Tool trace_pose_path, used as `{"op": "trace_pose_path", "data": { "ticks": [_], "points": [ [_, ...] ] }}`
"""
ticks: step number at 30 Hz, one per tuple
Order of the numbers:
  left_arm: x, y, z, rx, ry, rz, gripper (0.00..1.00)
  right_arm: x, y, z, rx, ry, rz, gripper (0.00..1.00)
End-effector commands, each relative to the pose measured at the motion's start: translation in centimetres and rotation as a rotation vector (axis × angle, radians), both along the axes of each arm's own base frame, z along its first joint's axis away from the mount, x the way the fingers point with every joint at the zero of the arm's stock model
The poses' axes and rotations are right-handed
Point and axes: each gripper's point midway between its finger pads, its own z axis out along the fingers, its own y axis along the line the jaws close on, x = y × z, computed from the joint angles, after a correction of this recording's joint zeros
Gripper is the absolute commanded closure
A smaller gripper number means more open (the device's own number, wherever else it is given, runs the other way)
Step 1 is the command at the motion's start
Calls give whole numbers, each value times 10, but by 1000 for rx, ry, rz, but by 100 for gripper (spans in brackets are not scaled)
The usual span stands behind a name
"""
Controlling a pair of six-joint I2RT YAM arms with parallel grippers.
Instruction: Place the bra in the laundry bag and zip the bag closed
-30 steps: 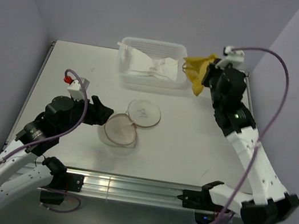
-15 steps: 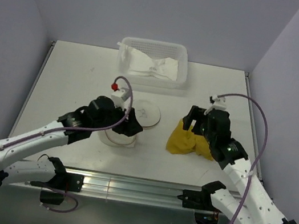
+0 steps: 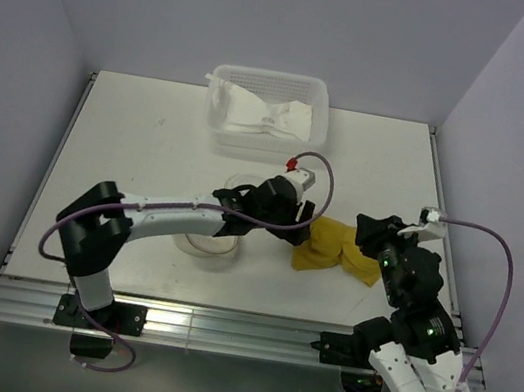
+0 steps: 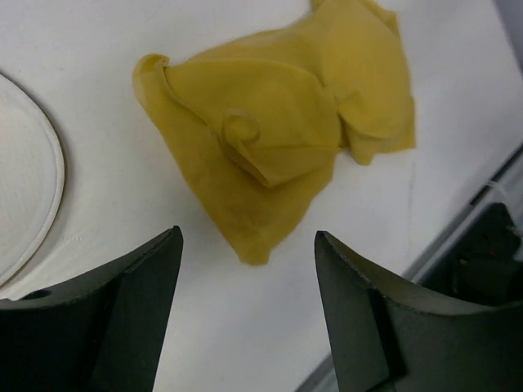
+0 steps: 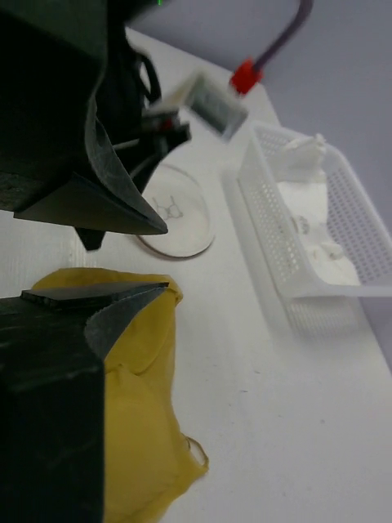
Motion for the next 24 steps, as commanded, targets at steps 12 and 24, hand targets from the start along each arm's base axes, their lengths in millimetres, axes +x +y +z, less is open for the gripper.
{"op": "trace_pose_path", "data": {
  "ticks": [12, 24],
  "points": [
    [24, -32, -82, 94, 36, 36, 39, -20, -2, 23, 98, -147, 30, 64],
    [35, -42, -33, -51, -81, 41, 100, -21, 4, 13, 137, -152, 53, 61]
  ]
}}
